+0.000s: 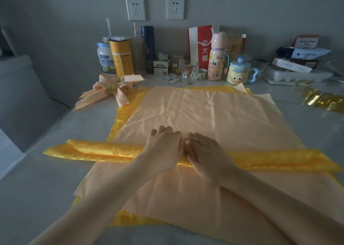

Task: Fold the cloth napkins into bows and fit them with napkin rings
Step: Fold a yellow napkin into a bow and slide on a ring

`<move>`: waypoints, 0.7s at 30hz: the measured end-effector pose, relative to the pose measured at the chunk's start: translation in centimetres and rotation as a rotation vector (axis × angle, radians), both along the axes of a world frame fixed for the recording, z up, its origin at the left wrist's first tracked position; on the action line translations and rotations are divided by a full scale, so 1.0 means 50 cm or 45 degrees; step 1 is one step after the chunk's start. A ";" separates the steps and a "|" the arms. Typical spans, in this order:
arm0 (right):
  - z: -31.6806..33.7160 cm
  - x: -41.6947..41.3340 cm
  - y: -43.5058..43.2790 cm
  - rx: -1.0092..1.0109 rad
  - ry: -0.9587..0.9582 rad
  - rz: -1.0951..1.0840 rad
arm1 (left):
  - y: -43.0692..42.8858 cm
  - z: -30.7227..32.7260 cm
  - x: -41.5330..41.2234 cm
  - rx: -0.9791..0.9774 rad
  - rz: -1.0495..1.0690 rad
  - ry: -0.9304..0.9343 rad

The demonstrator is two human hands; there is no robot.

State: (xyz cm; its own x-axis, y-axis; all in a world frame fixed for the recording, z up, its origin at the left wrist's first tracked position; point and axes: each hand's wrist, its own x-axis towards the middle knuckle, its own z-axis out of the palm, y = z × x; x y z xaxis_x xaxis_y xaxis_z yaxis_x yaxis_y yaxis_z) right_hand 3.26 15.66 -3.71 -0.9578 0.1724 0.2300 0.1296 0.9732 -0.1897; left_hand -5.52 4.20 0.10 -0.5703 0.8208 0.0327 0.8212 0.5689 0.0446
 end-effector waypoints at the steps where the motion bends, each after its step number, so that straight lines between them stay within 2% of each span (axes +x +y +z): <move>1: 0.002 0.001 -0.003 0.017 -0.047 -0.024 | -0.004 -0.020 0.004 0.006 -0.015 -0.027; 3: 0.003 0.002 -0.002 -0.028 -0.188 -0.069 | -0.013 -0.045 0.009 0.002 0.017 -0.114; 8: 0.008 0.016 0.013 -0.048 -0.317 -0.193 | -0.017 -0.062 0.005 0.009 0.101 -0.160; 15: 0.015 0.122 0.104 -0.046 -0.368 -0.429 | -0.022 -0.062 0.011 0.048 0.097 -0.157; 18: 0.024 0.176 0.158 -0.125 -0.403 -0.491 | -0.022 -0.061 0.015 0.051 0.099 -0.135; 21: 0.040 0.208 0.206 -0.271 -0.241 -0.538 | -0.017 -0.062 0.017 0.104 0.108 -0.068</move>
State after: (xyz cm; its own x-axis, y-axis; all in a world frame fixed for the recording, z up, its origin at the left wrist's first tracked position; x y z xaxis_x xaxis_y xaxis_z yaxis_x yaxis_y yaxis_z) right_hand 13.68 25.95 -1.68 -0.8160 0.5776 -0.0229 0.5545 0.7710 -0.3130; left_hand -4.67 3.36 -3.02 -0.6403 0.7653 0.0653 0.7655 0.6288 0.1365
